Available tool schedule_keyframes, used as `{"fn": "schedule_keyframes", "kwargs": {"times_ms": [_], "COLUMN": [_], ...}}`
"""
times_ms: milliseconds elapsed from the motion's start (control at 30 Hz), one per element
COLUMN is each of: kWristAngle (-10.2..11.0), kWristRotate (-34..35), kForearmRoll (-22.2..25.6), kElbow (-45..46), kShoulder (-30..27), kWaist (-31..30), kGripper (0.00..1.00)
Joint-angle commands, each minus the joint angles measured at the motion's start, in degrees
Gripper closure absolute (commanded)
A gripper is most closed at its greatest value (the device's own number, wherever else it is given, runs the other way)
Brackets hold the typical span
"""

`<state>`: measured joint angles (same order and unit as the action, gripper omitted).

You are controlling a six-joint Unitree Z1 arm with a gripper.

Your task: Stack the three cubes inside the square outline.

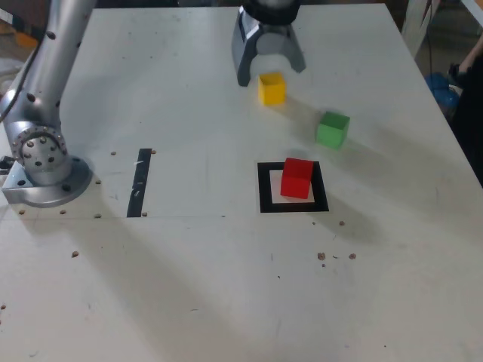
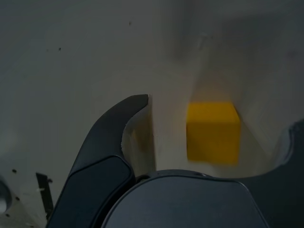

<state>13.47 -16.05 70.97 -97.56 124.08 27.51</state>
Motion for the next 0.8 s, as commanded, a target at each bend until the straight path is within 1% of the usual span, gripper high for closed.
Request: {"fn": "schedule_keyframes", "kwargs": {"times_ms": [0,200,400,567,767], "kWristAngle": [-0.60,-1.23,-1.84,-3.00,-4.80], "kWristRotate": [-0.35,-1.21,-2.77,-3.83,-4.61], "kForearmRoll": [-0.58,-1.28,-2.24,-3.41,-3.45], "kElbow": [-0.13,-0.83,-1.81,-1.91,-2.04], "kShoulder": [1.26,2.79,3.41,3.57,3.68], "kWaist": [0.25,0.31,0.35,0.35,0.35], "kGripper": [0.13,0.23,0.41,0.48,0.59]}}
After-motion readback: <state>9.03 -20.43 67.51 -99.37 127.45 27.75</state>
